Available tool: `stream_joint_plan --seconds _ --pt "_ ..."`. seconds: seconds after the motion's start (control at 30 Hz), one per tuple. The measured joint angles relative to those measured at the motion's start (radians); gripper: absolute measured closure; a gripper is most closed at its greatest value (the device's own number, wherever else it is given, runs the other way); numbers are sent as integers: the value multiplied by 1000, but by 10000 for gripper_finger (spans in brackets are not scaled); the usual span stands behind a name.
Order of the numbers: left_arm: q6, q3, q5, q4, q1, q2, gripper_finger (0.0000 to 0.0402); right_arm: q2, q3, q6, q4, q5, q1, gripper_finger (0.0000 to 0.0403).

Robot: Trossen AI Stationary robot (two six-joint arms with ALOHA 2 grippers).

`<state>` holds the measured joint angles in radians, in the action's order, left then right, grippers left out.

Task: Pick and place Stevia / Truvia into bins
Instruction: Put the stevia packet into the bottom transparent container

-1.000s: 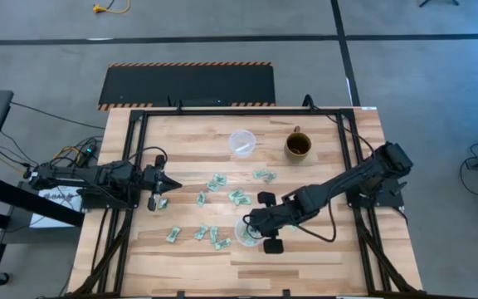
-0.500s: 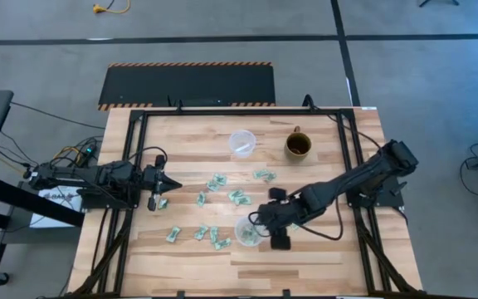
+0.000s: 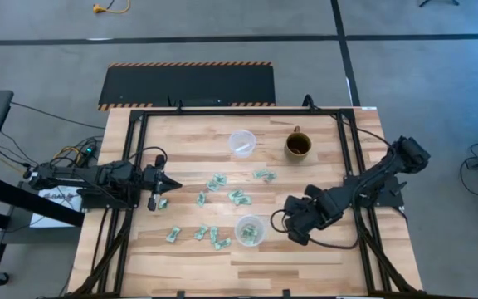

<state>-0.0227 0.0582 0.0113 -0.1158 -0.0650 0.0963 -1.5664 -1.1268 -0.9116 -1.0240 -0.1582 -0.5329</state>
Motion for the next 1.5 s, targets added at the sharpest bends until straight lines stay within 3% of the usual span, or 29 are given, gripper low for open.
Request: stream_joint_plan --seconds 0.27,0.63,0.87,1.07,1.27,1.5 --pt "0 0 0 0 0 0 401 2 85 -82 98 55 -13 215" --pt "0 0 0 0 0 0 401 -2 162 8 227 132 18 158" --pt "0 0 0 0 0 0 401 -9 163 199 249 102 3 172" --pt "0 0 0 0 0 0 401 -60 184 473 273 76 -2 186" --pt "0 0 0 0 0 0 401 -171 166 569 259 81 15 196" --pt "0 0 0 0 0 0 401 -217 152 606 245 86 19 213"
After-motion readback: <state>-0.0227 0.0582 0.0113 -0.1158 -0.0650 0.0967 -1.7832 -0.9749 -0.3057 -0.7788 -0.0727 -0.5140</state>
